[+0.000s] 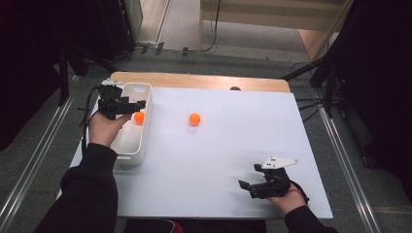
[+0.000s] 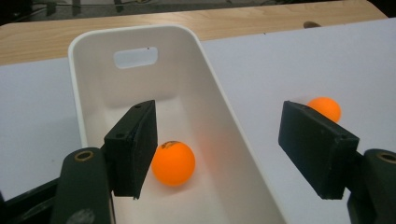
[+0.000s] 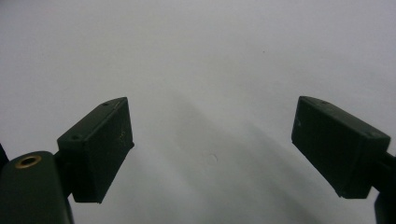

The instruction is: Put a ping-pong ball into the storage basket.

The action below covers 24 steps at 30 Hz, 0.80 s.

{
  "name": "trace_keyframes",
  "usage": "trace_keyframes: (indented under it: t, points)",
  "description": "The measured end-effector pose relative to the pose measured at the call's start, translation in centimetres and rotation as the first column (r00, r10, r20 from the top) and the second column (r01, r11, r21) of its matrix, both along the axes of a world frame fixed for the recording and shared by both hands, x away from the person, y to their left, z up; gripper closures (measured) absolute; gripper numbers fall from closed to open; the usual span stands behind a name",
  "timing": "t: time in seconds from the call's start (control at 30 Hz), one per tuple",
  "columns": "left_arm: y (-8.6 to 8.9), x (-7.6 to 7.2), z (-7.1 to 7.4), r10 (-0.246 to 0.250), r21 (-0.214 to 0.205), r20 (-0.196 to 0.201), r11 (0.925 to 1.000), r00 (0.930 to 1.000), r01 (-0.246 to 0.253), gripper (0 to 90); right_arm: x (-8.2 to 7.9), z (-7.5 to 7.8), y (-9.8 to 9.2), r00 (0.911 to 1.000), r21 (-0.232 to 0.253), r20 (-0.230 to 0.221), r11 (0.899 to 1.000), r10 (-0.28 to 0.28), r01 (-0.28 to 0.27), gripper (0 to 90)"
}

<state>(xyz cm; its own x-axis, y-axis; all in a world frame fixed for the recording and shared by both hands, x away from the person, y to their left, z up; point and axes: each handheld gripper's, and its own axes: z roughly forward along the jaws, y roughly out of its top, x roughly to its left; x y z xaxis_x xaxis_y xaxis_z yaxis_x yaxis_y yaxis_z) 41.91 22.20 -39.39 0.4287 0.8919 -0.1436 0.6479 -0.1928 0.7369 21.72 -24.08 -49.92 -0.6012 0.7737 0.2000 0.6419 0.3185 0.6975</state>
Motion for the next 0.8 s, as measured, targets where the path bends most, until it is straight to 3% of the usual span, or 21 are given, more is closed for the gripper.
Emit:
trace_keyframes:
  t: [0.4, 0.8]
  points:
    - [-0.1, -1.1, 0.9, -0.081, -0.034, 0.01, 0.9961, 0.9966, 0.082, 28.8, 0.1, 0.0, 0.4, 0.9999, 0.008, -0.001, 1.0, 0.013, -0.013, 11.1]
    - [-1.0, -1.7, 1.5, -0.163, -0.068, 0.018, 0.9841, 0.9864, 0.164, 28.9, -0.4, 0.1, 0.1, 0.9999, 0.011, 0.008, 1.0, 0.014, -0.014, 11.2]
